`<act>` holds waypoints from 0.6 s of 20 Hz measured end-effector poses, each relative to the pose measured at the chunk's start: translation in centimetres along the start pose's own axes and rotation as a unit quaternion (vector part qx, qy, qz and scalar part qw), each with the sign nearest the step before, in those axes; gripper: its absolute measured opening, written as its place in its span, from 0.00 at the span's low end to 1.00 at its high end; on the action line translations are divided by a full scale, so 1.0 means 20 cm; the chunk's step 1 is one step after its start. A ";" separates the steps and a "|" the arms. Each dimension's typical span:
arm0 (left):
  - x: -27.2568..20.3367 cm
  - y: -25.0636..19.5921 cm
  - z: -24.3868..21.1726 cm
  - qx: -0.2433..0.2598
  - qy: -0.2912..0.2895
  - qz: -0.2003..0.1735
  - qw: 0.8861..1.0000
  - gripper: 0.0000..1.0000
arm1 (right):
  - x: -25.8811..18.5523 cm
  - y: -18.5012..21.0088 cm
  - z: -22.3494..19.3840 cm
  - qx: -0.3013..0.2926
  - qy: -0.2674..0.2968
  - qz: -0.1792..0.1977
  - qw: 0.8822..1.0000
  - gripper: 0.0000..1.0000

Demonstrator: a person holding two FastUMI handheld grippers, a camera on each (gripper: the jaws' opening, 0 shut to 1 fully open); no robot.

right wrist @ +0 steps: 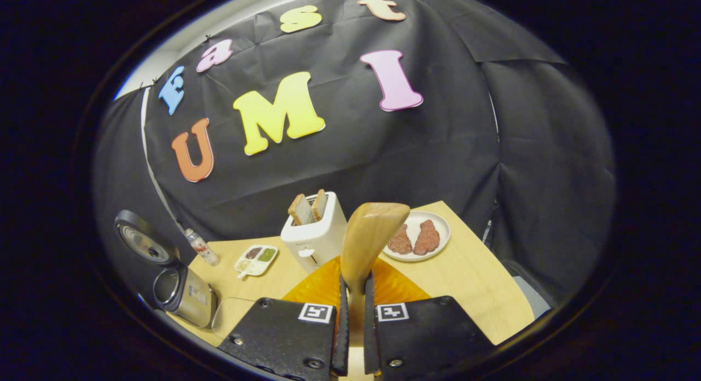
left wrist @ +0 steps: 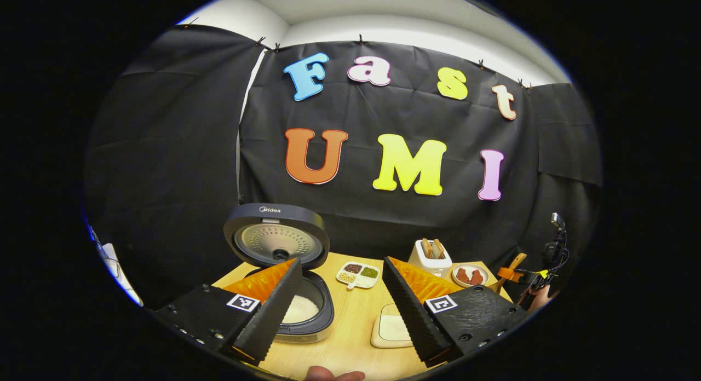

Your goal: Close the left gripper, press the button to open the rice cooker; take a wooden spoon from the chopstick holder with the right hand, scoop a spoonful of rice and pour it into the rice cooker, then put the wooden spoon back into the chopstick holder.

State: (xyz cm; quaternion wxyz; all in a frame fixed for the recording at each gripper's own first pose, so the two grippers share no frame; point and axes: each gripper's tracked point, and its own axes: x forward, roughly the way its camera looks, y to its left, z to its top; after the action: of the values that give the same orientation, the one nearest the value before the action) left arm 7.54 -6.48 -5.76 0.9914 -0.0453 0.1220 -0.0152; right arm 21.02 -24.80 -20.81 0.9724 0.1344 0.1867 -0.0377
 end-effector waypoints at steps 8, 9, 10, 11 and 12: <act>0.01 0.01 0.01 0.006 0.010 0.025 1.000 0.94 | 0.21 -0.06 -0.29 0.005 0.032 -0.002 0.999 0.16; 0.01 0.02 0.02 0.010 0.009 0.028 1.000 0.95 | 0.22 -0.06 -0.31 0.008 0.034 -0.004 0.999 0.17; 0.02 0.04 0.03 0.015 0.007 0.032 0.999 0.95 | 0.23 -0.07 -0.32 0.013 0.034 -0.006 0.999 0.17; 0.02 0.06 0.04 0.019 0.004 0.038 0.999 0.95 | 0.24 -0.07 -0.33 0.016 0.035 -0.008 0.999 0.17; 0.02 0.09 0.06 0.020 0.001 0.041 0.999 0.95 | 0.24 -0.07 -0.33 0.019 0.035 -0.008 0.999 0.18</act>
State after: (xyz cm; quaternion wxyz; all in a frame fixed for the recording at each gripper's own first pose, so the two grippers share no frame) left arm 8.32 -4.71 -4.96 0.9918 -0.0203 0.1240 0.0231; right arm 23.05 -24.40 -28.82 0.9623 0.1526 0.2206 -0.0446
